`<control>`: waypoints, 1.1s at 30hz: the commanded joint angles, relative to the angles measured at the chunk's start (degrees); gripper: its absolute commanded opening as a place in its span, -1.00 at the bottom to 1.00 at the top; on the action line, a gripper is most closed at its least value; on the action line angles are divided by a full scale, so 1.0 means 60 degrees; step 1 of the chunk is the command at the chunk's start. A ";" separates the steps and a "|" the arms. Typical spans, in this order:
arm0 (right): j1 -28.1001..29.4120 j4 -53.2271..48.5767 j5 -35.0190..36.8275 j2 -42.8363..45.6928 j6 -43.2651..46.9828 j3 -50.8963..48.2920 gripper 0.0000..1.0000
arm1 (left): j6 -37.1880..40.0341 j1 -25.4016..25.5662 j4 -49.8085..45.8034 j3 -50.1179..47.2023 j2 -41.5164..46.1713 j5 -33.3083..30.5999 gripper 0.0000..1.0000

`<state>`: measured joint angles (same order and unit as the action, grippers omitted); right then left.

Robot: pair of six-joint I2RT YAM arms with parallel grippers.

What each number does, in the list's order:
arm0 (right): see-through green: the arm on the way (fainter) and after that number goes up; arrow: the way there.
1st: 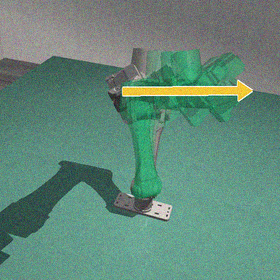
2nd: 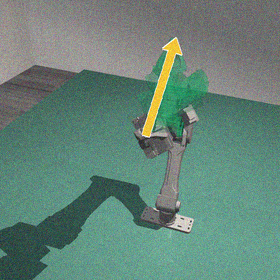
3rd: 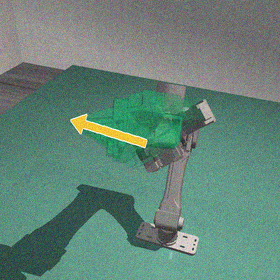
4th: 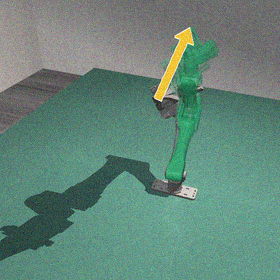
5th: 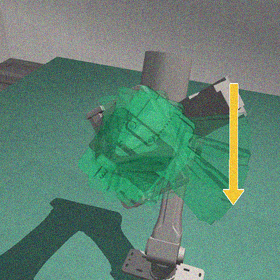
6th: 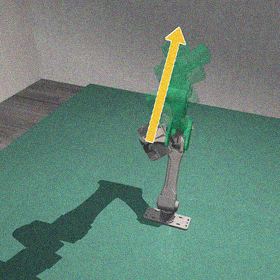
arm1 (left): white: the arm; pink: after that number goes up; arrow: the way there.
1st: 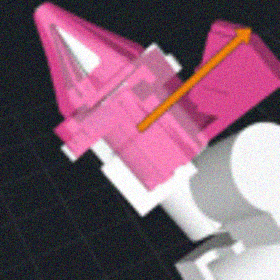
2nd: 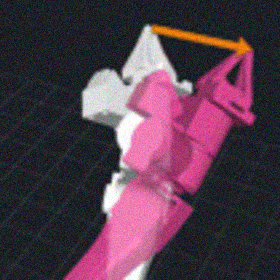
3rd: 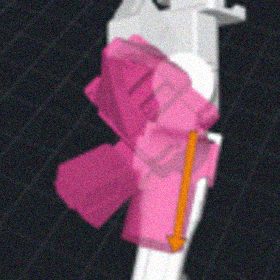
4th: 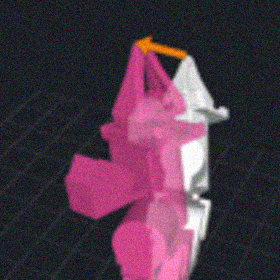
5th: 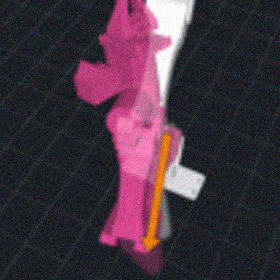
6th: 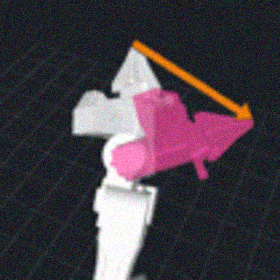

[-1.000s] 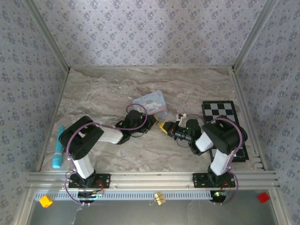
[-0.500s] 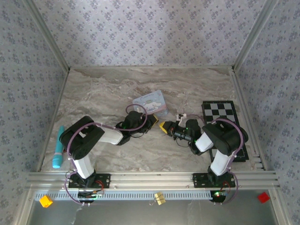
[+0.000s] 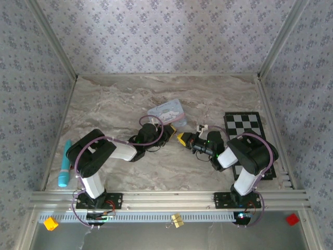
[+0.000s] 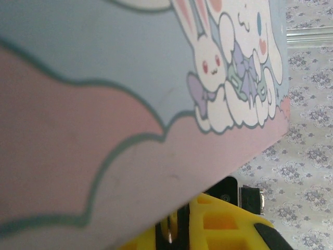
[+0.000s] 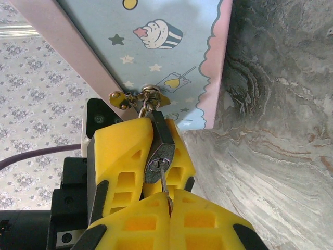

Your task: Unlock a padlock with a key

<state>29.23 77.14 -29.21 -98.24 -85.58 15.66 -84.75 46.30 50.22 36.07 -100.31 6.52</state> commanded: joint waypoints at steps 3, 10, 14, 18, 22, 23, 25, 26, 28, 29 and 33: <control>0.0224 0.0475 0.0188 0.0304 0.0009 0.0681 -1.00 | -0.0011 0.0530 0.0264 0.0257 0.0188 0.0948 -1.00; 0.0210 0.0487 0.0264 0.0349 0.0106 0.0554 -1.00 | -0.0081 0.0555 0.0361 0.0305 0.0093 0.0970 -1.00; -0.0417 0.0485 0.0012 0.0318 0.0127 0.0330 -1.00 | -0.0098 0.0573 0.0347 0.0293 0.0244 0.1007 -1.00; -0.0885 0.0487 -0.0195 0.0227 0.0080 0.0232 -1.00 | -0.0034 0.0611 0.0204 0.0315 0.0439 0.1018 -1.00; -0.0687 0.0479 -0.0231 0.0130 0.0026 0.0485 -1.00 | 0.0011 0.0675 0.0150 0.0388 0.0474 0.1014 -1.00; -0.0573 0.0476 -0.0187 0.0109 0.0000 0.0551 -1.00 | 0.0004 0.0684 0.0170 0.0432 0.0444 0.1019 -1.00; -0.0328 0.0487 -0.0109 0.0057 -0.0005 0.0685 -1.00 | -0.0003 0.0707 0.0200 0.0469 0.0416 0.1022 -1.00; -0.0210 0.0487 -0.0036 0.0029 -0.0020 0.0734 -1.00 | -0.0009 0.0706 0.0200 0.0490 0.0402 0.1021 -1.00; -0.0014 0.0486 0.0036 -0.0031 -0.0029 0.0807 -1.00 | -0.0013 0.0706 0.0200 0.0521 0.0386 0.1037 -1.00; 0.0049 0.0481 0.0060 -0.0063 -0.0019 0.0836 -1.00 | -0.0025 0.0706 0.0213 0.0534 0.0378 0.1036 -1.00; 0.0195 0.0487 0.0119 -0.0069 0.0010 0.0865 -1.00 | -0.0011 0.0706 0.0171 0.0496 0.0400 0.1000 -1.00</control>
<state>28.62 75.44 -29.52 -98.52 -85.58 17.06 -84.73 47.05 48.36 36.69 -99.85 3.42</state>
